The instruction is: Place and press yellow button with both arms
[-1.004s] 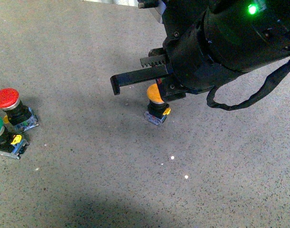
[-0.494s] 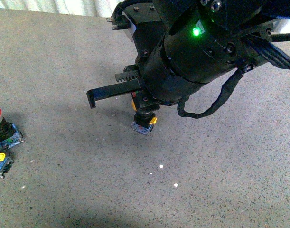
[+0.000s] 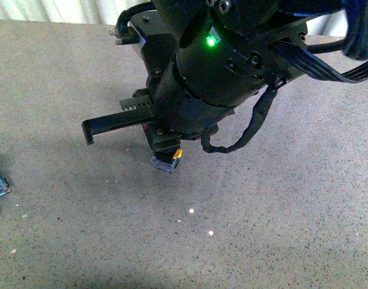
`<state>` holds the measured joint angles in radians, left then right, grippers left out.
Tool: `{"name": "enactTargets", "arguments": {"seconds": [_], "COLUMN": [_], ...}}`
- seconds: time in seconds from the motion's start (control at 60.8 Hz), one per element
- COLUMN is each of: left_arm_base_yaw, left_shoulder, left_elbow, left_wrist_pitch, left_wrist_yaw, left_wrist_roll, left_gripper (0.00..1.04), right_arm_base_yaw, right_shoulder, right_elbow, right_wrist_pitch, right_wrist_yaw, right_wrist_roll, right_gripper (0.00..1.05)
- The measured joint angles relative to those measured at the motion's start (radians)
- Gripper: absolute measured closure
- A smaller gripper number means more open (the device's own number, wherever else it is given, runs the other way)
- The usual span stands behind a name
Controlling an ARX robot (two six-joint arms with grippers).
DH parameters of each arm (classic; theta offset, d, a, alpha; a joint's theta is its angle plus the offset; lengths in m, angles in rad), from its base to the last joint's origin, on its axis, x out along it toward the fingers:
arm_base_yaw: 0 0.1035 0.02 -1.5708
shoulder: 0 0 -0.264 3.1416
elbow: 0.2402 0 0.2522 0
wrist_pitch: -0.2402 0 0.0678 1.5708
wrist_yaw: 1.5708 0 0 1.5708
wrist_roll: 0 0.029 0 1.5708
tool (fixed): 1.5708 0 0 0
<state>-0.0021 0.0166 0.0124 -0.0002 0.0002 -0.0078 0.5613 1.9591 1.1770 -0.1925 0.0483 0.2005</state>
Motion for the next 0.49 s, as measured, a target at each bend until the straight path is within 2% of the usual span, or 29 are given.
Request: {"name": "enactTargets", "arguments": {"seconds": [0.494], "left_arm_base_yaw": [0.0], "left_shoulder": [0.0], "left_elbow": [0.0], "left_wrist_pitch": [0.0], "left_wrist_yaw": [0.0], "left_wrist_roll": [0.0], "left_gripper": [1.03], "right_arm_base_yaw": [-0.086], "right_shoulder": [-0.158], "right_elbow": [-0.019], "right_wrist_pitch": [0.096], "right_wrist_yaw": [-0.085], "right_wrist_roll": [0.104], "right_gripper": [1.03]}}
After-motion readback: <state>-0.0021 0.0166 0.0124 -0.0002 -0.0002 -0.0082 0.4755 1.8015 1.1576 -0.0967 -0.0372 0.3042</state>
